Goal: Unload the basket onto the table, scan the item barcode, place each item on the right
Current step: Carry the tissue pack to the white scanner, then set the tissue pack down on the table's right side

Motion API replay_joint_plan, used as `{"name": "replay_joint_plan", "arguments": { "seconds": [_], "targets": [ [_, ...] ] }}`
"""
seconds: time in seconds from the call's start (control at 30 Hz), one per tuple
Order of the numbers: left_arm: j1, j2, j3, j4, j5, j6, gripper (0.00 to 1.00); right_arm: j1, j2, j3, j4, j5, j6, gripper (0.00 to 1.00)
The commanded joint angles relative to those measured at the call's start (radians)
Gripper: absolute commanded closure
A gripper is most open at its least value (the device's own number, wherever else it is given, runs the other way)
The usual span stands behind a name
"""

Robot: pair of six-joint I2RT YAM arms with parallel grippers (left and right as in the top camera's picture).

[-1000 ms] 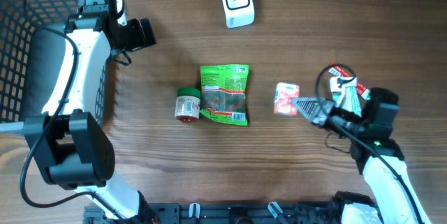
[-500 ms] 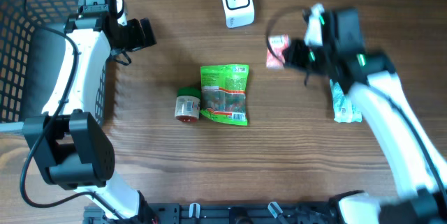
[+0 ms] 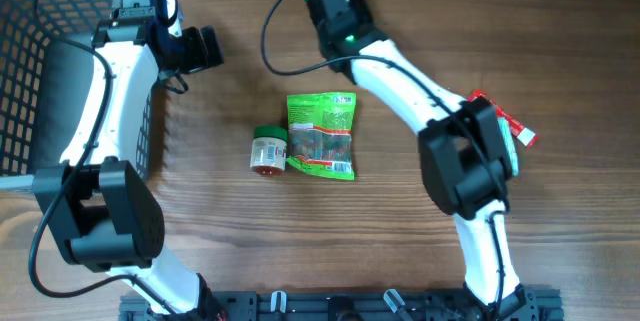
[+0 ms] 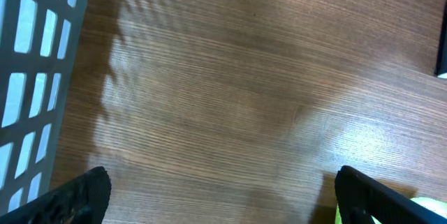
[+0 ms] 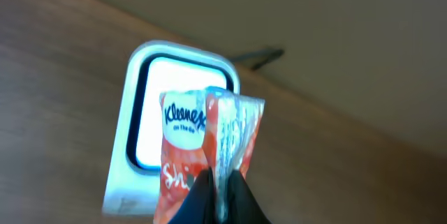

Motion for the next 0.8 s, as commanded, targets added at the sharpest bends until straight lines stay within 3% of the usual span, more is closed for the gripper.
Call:
{"name": "replay_joint_plan", "arguments": {
  "seconds": [0.0,0.2,0.3,0.47,0.53,0.63,0.77],
  "targets": [
    [0.003,-0.014,0.010,0.002,-0.005,-0.009,0.00,0.000,0.055,0.017,0.060,0.114,-0.098,0.96],
    [0.003,-0.014,0.010,0.002,-0.005,-0.009,0.00,-0.003,-0.122,0.017,-0.070,0.113,0.063,0.96],
    [0.003,-0.014,0.010,0.002,-0.005,-0.009,0.00,-0.051,-0.328,0.017,-0.457,-0.027,0.281,0.96],
    [0.003,-0.014,0.010,0.002,-0.005,-0.009,0.00,-0.273,-0.413,-0.024,-1.052,-0.560,0.285,0.96],
    [0.003,-0.014,0.010,0.002,-0.005,-0.009,0.00,-0.370,-0.413,-0.183,-1.065,-0.575,0.287,0.96],
    [0.003,-0.014,0.010,0.002,-0.005,-0.009,0.00,-0.452,-0.413,-0.422,-0.912,-0.538,0.288,0.96],
    [0.003,-0.014,0.010,0.002,-0.005,-0.009,0.00,-0.517,-0.413,-0.578,-0.763,-0.481,0.292,0.96]
  ]
}}
